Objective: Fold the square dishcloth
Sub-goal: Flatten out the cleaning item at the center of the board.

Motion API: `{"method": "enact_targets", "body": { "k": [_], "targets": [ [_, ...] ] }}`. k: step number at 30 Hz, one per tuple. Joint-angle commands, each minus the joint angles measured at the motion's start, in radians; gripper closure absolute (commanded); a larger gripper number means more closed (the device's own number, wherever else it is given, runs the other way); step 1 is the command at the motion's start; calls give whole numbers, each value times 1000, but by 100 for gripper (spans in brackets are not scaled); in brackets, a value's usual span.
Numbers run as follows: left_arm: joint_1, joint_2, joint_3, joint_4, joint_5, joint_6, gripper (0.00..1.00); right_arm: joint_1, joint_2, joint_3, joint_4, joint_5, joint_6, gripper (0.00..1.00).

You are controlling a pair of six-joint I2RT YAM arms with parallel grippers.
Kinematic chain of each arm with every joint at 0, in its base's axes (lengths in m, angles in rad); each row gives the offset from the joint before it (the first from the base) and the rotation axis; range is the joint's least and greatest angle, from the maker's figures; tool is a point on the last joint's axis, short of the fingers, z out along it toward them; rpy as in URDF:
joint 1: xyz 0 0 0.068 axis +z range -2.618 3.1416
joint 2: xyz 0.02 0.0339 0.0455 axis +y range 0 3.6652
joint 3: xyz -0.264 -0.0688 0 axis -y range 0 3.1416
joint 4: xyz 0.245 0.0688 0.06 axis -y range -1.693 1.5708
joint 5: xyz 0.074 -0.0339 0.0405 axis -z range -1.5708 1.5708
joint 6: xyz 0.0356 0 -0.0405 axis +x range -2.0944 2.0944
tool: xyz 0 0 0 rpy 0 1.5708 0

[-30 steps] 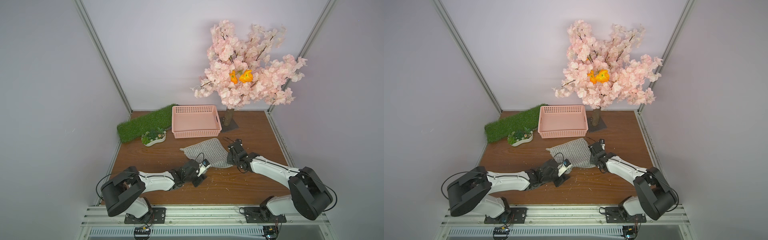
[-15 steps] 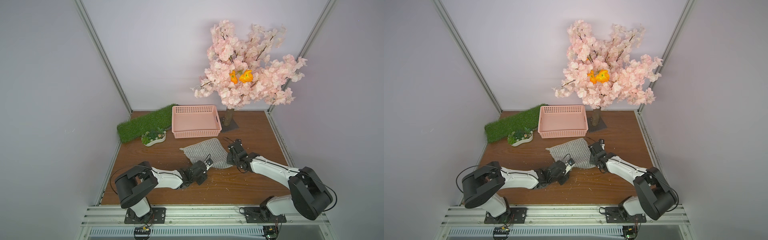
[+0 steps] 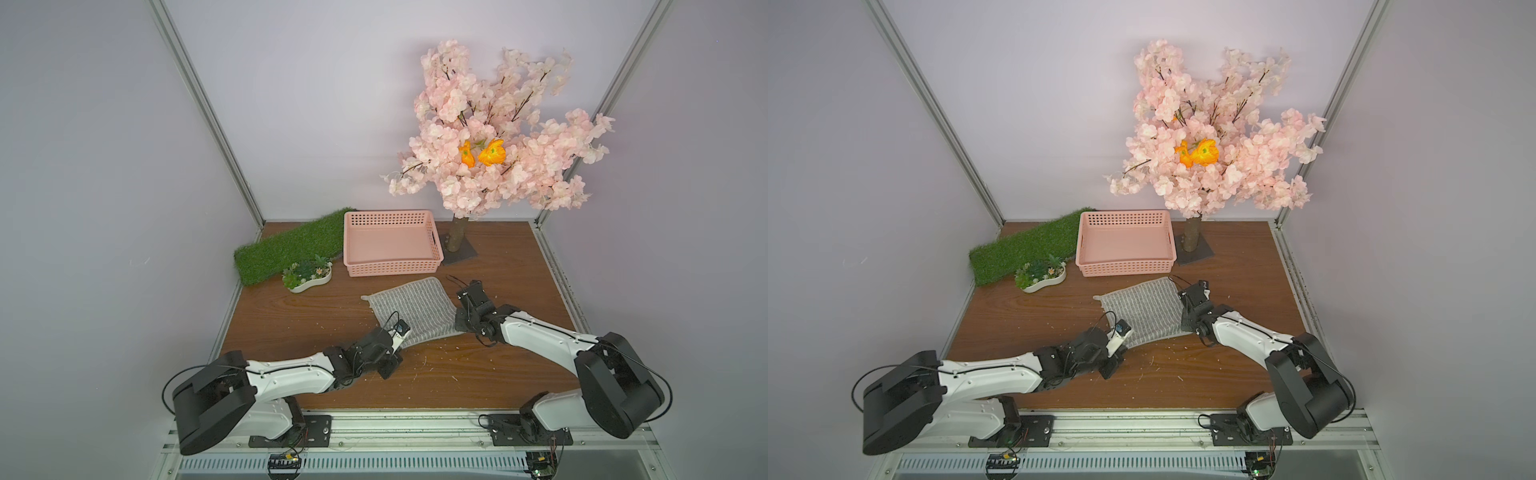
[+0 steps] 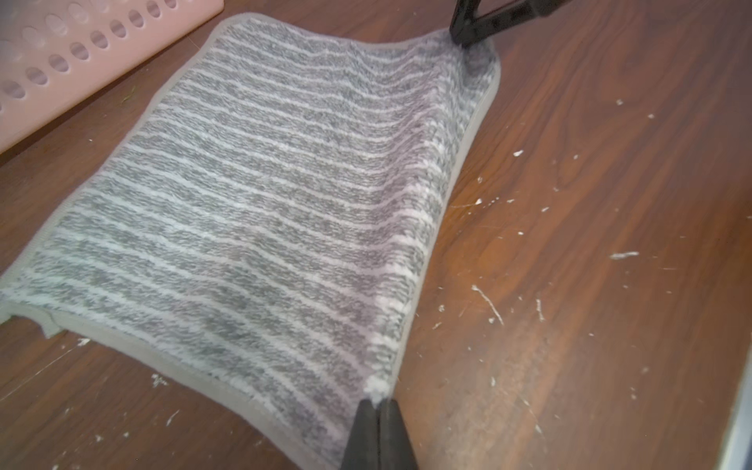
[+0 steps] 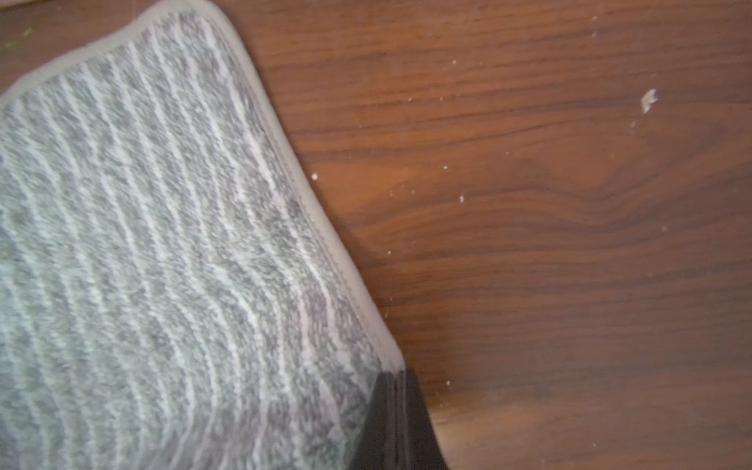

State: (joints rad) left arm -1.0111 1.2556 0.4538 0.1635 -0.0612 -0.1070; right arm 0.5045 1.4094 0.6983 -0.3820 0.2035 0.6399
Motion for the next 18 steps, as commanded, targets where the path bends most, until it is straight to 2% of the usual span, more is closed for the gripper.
{"method": "enact_targets", "body": {
  "k": [1,11,16,18],
  "targets": [
    [-11,-38,-37,-24,56,-61,100,11,-25,-44,-17,-85,-13,89],
    [-11,-46,-85,-10,105,-111,100,40,-123,-93,-50,-109,30,64],
    [-10,-27,-79,-26,121,-103,100,38,-125,-33,-49,-88,2,61],
    [-10,-32,-77,-30,123,-108,95,38,-105,11,-31,-87,-26,61]
  ]
}}
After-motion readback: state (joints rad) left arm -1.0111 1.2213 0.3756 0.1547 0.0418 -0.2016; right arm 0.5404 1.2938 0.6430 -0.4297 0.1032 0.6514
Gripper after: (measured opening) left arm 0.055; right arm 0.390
